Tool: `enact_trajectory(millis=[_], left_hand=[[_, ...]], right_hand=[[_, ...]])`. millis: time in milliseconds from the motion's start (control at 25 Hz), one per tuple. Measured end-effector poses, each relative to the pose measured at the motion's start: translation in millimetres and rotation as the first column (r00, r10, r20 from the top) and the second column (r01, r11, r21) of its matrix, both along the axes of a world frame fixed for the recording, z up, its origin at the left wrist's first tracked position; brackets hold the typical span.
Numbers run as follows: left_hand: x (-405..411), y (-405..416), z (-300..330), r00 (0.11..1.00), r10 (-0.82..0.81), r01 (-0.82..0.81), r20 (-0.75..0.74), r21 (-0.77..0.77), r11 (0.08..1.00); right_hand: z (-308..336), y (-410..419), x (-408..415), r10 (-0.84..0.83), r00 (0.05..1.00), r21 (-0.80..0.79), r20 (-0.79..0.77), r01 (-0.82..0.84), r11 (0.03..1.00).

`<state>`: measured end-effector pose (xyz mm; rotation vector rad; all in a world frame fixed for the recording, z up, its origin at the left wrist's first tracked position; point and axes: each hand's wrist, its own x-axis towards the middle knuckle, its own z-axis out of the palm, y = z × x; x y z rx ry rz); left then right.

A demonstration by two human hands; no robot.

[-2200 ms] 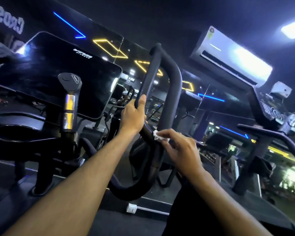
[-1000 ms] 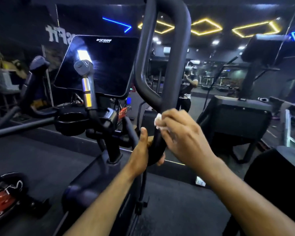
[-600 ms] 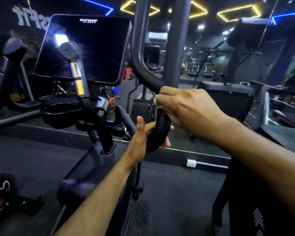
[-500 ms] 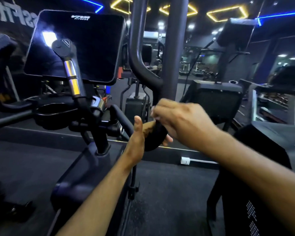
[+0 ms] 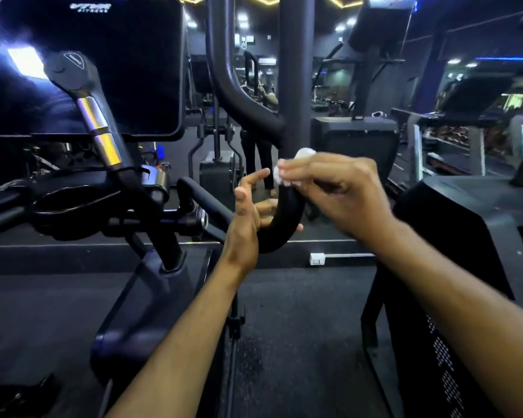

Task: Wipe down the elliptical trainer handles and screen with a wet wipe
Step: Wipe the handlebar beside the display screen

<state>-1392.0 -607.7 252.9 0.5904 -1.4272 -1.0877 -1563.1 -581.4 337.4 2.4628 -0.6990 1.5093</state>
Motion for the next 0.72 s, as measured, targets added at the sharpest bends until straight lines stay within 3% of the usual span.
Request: enact_trajectory(millis=[80,200,400,720], left_hand=[[-1,-3,0,1.000,0.021,-0.021,-0.007,0.000,1.000],[-1,-4,-2,0.999,0.034,-0.034,-0.023,0.000,0.999],[-11,5,7,0.996,0.087,-0.087,-0.011,0.045,0.995],[-23,6,15,0.955,0.287,-0.277,-0.080,0.112,0.954]], right_hand=[[-37,6,7,0.017,0.999,0.029,0.046,-0.018,0.999],[-72,21,19,-0.082,0.988,0.014,0.133,0.081,0.997],[-16,14,-6,0.030,0.900,-0.085,0.434,0.008,0.996],[-105,-13,9,0.194,0.894,0.076,0.404,-0.245,0.967]])
